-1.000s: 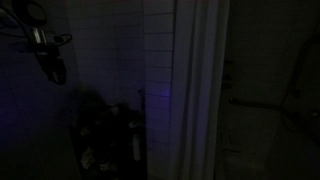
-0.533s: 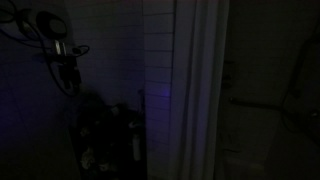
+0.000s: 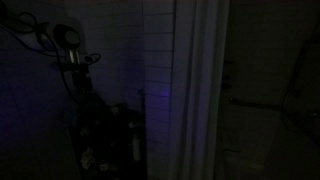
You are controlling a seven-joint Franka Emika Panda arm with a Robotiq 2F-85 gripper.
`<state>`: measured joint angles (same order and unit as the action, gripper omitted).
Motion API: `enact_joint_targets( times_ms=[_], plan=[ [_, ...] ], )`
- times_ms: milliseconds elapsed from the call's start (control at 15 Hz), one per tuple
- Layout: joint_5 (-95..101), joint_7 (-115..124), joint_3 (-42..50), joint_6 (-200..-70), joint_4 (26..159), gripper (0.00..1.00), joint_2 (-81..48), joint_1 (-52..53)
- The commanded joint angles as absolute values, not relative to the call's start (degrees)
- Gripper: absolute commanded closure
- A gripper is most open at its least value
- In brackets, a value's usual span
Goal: Move the black bottle to the left
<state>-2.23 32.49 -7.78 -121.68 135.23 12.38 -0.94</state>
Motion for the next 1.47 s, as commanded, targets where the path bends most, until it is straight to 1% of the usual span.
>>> enact_joint_targets(
  times_ms=[0, 467, 800, 1400],
  plan=[
    [0.4, 38.5, -7.3, -125.7, 134.4, 0.0, 8.1, -1.5],
    [1.9, 58.1, -5.8, -133.4, 134.6, 0.0, 2.3, -0.9],
    [3.9, 71.6, -4.3, -134.3, 133.7, 0.0, -1.0, -0.3],
    [3.3, 74.5, -2.3, -134.4, 127.8, 0.0, -7.4, 1.0]
  ],
)
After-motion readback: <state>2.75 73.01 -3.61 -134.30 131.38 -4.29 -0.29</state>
